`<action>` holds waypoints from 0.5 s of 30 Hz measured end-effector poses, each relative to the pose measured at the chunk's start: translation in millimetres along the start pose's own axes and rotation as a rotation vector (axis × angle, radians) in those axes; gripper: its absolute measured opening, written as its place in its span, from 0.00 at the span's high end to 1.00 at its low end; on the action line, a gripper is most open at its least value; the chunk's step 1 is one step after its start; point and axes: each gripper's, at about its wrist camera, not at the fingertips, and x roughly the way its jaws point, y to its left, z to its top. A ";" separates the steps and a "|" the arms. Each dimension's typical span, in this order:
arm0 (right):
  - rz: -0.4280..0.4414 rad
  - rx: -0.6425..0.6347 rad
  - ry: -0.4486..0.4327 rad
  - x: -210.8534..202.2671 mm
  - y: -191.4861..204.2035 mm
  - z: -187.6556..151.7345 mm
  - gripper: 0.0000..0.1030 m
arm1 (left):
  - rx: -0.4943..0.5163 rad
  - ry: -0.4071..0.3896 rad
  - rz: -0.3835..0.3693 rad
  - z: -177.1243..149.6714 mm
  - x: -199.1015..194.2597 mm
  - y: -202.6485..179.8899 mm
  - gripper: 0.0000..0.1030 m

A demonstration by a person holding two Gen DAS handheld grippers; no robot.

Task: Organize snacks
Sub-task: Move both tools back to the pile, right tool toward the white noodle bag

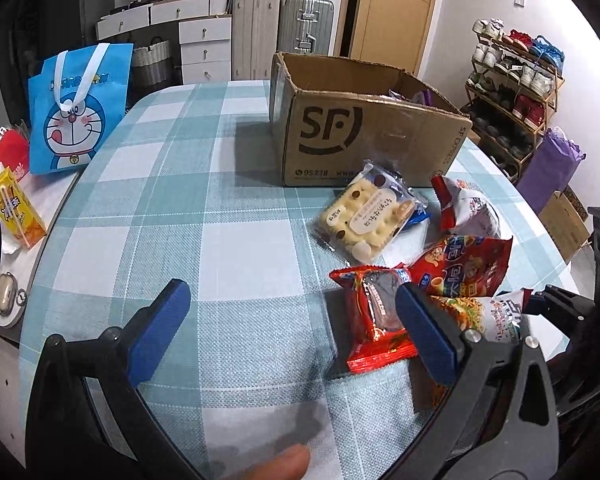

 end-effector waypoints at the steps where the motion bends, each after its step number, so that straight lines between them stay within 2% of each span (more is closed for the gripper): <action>1: -0.009 -0.007 -0.007 1.3 1.9 -0.7 0.01 | 0.002 0.002 0.000 -0.7 0.9 -0.4 0.01; 7: -0.080 -0.066 -0.005 4.9 5.0 -0.3 0.00 | 0.007 0.017 0.001 -3.3 5.8 -1.9 0.01; 15: -0.175 0.000 -0.027 -15.4 -32.3 0.3 0.00 | 0.008 0.038 -0.027 -4.9 14.3 -6.0 0.01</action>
